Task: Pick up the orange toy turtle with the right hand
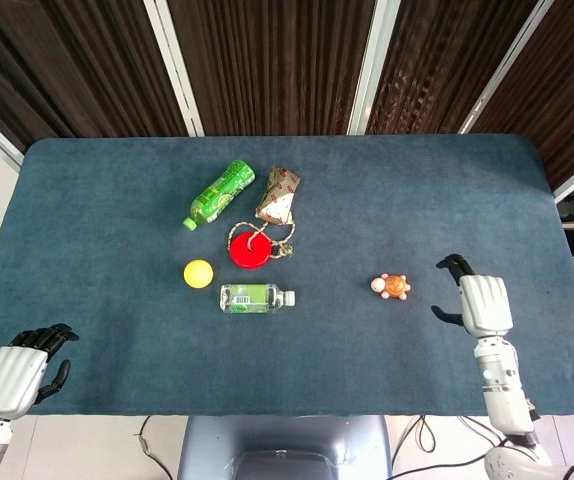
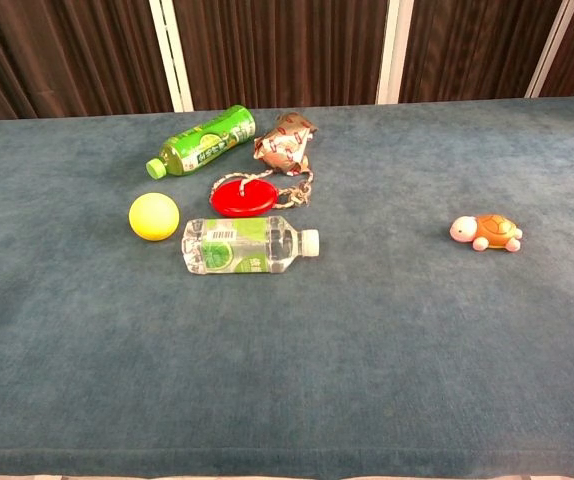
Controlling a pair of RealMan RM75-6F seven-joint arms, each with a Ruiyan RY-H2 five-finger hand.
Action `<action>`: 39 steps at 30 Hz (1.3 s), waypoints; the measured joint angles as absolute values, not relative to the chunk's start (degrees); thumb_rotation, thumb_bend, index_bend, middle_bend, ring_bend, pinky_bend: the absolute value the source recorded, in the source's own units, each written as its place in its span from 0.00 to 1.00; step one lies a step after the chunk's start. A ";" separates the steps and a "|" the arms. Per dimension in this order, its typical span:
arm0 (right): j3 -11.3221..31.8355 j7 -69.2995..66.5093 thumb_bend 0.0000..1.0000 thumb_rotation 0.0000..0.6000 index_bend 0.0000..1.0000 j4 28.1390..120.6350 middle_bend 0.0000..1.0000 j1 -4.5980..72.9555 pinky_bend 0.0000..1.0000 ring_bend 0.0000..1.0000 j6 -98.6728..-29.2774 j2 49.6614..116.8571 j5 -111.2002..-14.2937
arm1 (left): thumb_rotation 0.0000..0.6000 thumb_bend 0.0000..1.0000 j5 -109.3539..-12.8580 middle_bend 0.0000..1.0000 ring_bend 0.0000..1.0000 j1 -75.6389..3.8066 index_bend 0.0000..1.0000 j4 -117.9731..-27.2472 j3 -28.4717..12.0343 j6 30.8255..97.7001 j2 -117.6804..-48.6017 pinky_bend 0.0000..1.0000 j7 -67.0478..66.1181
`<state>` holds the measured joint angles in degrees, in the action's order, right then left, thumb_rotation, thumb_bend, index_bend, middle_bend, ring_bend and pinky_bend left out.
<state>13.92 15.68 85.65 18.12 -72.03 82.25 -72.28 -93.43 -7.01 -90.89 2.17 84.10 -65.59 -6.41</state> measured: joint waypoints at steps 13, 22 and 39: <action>15.28 15.21 0.21 1.00 0.46 75.20 0.37 24.36 1.00 0.99 -64.80 90.45 -66.60 | 1.00 0.49 -93.00 0.27 0.32 -6.97 0.35 -90.96 2.17 83.74 -65.48 0.36 -6.53; 15.80 12.28 0.21 1.00 0.48 69.67 0.39 26.75 1.00 0.99 -62.44 93.91 -65.12 | 1.00 0.49 -92.32 0.27 0.32 -7.26 0.35 -90.98 2.08 82.79 -65.23 0.36 -6.12; 15.03 8.24 0.21 1.00 0.49 62.45 0.40 29.47 1.00 0.99 -59.33 99.29 -64.99 | 1.00 0.49 -92.53 0.27 0.32 -7.31 0.35 -90.68 2.23 82.72 -65.10 0.36 -5.51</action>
<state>15.03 8.24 62.45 29.47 -59.33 99.29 -64.99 -92.53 -7.31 -90.68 2.23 82.72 -65.10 -5.51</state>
